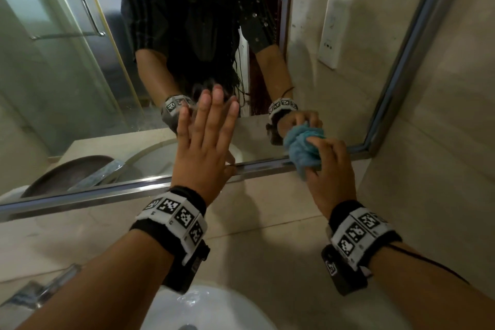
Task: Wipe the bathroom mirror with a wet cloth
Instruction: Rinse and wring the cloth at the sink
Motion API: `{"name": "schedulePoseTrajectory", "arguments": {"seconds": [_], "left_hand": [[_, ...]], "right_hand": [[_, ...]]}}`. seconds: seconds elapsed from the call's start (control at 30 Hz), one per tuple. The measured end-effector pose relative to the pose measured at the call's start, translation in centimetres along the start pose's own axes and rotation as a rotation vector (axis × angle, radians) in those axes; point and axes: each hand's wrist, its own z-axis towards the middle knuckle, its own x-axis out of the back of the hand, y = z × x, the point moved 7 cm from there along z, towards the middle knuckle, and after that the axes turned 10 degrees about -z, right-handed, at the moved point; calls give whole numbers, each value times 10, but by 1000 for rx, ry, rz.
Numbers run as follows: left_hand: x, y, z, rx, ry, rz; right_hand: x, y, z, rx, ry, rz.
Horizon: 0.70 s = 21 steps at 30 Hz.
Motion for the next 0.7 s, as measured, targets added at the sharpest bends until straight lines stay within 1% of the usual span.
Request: {"name": "schedulePoseTrajectory", "arguments": {"seconds": [0.03, 0.07, 0.1, 0.17, 0.2, 0.23, 0.27, 0.3, 0.37, 0.4, 0.43, 0.47, 0.5, 0.57, 0.6, 0.63, 0.67, 0.7], "left_hand": [[-2, 2, -2, -25, -6, 8], [-4, 2, -3, -38, -8, 13], [-7, 2, -4, -40, -8, 16], [-9, 2, -4, -33, -3, 24], [-10, 1, -4, -29, -1, 28], [-10, 1, -4, -29, -1, 29], [-10, 1, -4, -31, -2, 25], [-11, -1, -4, -33, -2, 18], [-11, -3, -4, -36, -2, 9], [-12, -4, -4, -38, 0, 7], [-12, -4, -4, -37, 3, 6], [-11, -4, -4, -33, 4, 5], [-11, -4, -5, -30, 5, 6], [-10, -4, -5, -29, 9, 9], [-10, -4, -5, -31, 9, 8], [-11, -4, -5, -33, 7, 5], [-11, -4, -4, -33, 6, 1], [-12, -4, -4, -31, 7, -2]], "right_hand": [[0, 0, -1, -66, 30, 22], [-5, -8, -2, -77, 28, 27], [-12, -24, -3, -31, -13, 33], [-27, -50, -9, 136, -146, 48], [-28, -51, -9, 188, -199, 42], [-25, -43, -7, 195, -204, 32], [-19, -25, -3, 138, -160, 17], [-10, 1, 0, -1, -88, 24], [9, 53, 3, -375, 57, 89], [11, 66, 3, -479, 106, 81], [11, 67, 3, -505, 134, 37], [8, 58, 3, -465, 148, 7], [3, 46, 1, -379, 147, -4], [-5, 27, -7, -160, 80, -42], [-3, 26, -8, -82, 35, -47], [1, 34, -6, -70, 12, -40], [6, 48, -1, -134, 12, -29], [12, 65, 5, -266, 42, -3]]}}
